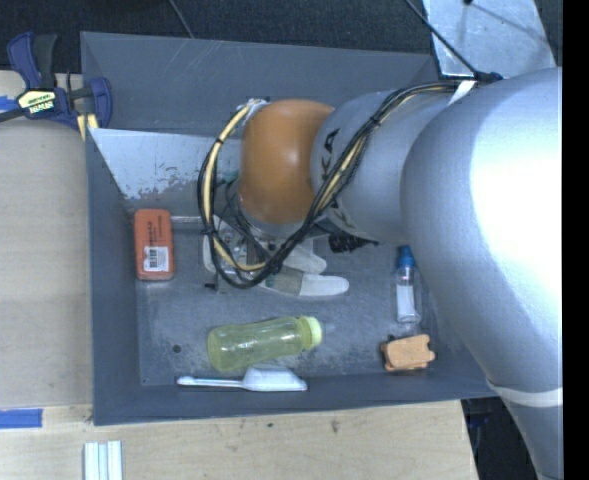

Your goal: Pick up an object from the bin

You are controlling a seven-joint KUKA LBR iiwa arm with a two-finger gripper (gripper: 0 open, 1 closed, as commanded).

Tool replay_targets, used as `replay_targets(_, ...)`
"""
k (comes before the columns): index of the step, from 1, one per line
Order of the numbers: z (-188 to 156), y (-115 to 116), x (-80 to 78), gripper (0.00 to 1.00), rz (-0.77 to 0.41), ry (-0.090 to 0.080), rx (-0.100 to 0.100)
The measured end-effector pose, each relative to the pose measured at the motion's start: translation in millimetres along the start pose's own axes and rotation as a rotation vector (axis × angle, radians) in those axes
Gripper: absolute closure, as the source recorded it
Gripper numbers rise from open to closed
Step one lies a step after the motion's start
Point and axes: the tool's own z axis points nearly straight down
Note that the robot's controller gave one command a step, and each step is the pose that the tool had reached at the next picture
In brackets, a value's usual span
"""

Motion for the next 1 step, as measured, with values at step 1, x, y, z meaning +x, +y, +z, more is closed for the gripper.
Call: replay_targets(1,-145.9,4.4,-15.8,1.00,-0.014,0.001,0.001)
